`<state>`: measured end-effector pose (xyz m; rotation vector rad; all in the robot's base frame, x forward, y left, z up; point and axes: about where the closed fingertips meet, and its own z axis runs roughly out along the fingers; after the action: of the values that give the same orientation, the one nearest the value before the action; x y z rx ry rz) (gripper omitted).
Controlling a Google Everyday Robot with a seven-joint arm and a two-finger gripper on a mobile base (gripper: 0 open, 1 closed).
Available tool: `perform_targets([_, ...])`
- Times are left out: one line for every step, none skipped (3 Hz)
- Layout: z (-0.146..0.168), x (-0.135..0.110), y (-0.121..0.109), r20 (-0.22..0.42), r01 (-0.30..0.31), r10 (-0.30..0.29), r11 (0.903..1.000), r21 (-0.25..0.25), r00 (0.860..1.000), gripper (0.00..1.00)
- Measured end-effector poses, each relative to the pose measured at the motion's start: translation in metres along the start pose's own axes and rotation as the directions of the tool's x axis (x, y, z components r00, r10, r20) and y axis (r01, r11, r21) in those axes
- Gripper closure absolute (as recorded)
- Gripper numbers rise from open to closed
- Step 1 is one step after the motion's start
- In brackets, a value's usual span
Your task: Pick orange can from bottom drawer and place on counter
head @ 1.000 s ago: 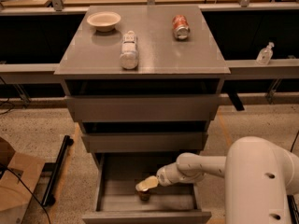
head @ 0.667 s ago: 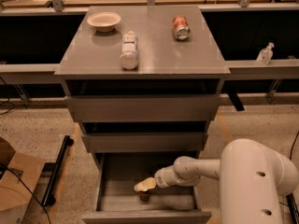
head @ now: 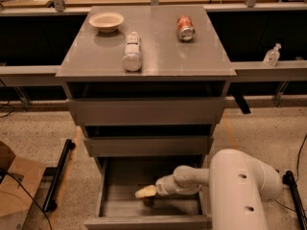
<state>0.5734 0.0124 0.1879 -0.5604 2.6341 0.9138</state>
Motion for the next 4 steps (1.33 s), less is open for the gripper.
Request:
perform_targets([0.027,0.003,-0.006,-0.004,-0.035,0.035,0.9993,-0.013,0.999,0.17])
perform_targets([0.037,0.004,-0.005,-0.006,-0.042,0.042,0.9990,-0.016,0.999,0.40])
perform_targets([0.032,0.001,-0.002,-0.006,-0.042,0.042,0.9990,-0.016,0.999,0.64])
perform_targets([0.030,0.000,0.000,-0.006,-0.042,0.042,0.9990,-0.016,0.999,0.88])
